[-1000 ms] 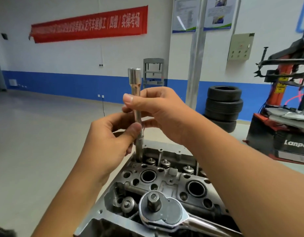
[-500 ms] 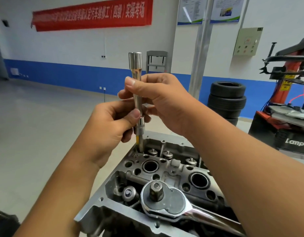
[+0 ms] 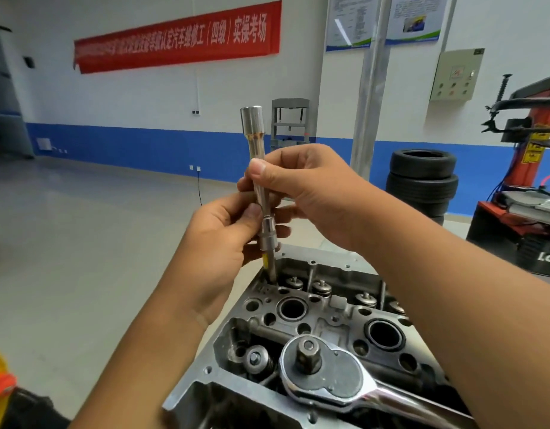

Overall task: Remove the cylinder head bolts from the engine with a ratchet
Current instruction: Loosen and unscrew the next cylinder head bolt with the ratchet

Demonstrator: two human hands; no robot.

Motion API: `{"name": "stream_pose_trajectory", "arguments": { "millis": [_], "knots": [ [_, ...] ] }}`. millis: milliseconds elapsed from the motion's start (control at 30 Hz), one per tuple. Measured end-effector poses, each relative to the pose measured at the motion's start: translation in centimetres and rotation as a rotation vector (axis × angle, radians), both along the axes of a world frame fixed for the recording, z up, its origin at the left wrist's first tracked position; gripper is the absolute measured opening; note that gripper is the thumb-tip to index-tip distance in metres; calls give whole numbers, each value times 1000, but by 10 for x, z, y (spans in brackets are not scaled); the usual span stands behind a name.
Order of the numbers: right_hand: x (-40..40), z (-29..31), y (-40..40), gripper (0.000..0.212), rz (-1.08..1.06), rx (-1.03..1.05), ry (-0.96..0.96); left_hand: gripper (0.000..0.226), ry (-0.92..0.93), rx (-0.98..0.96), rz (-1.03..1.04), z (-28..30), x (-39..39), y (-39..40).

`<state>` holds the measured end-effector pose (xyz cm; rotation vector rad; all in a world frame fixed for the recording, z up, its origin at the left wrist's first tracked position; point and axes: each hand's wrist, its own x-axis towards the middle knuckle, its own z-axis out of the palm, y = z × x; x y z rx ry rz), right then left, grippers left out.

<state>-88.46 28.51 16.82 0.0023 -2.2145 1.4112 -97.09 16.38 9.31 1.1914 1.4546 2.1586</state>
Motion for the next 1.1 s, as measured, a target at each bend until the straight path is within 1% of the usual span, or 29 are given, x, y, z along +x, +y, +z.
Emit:
{"name": "stream_pose_trajectory", "arguments": {
  "millis": [100, 200, 267, 333, 400, 467, 533, 667, 800, 833, 933, 1000, 1100],
  "knots": [
    [1, 1, -1, 23, 42, -21, -18, 20, -1, 64, 59, -1, -1, -1],
    [1, 2, -1, 23, 19, -44, 3, 23, 18, 120, 109, 0, 0, -2],
    [1, 4, 1, 25, -17, -22, 8, 26, 1, 140, 132, 0, 2, -1],
    [1, 4, 4, 27, -34, 12, 8, 27, -6, 134, 133, -2, 3, 2],
    [1, 3, 4, 27, -32, 33, 28, 25, -20, 102, 83, -3, 5, 3],
    [0, 1, 4, 31, -30, 41, 49, 27, -51, 87, 15, -4, 7, 3],
    [1, 2, 4, 34, -3, 30, 41, 29, -42, 82, -19, -7, 6, 2],
    [4, 5, 4, 19, 70, 45, -32, 20, 9, 115, 53, -10, 3, 2],
    [3, 5, 3, 25, 34, 36, -17, 36, 26, 159, 151, -9, 0, 2],
    [3, 5, 3, 25, 26, 38, -14, 36, 28, 157, 159, -9, 0, 2],
    [3, 5, 5, 22, 31, 39, -20, 23, 6, 125, 87, -8, 0, 3],
    [3, 5, 6, 25, 28, 32, -30, 23, -10, 104, 28, -8, 1, 3],
    [3, 5, 5, 23, 14, 10, -50, 22, 28, 103, 54, -8, 0, 3]
  ]
}}
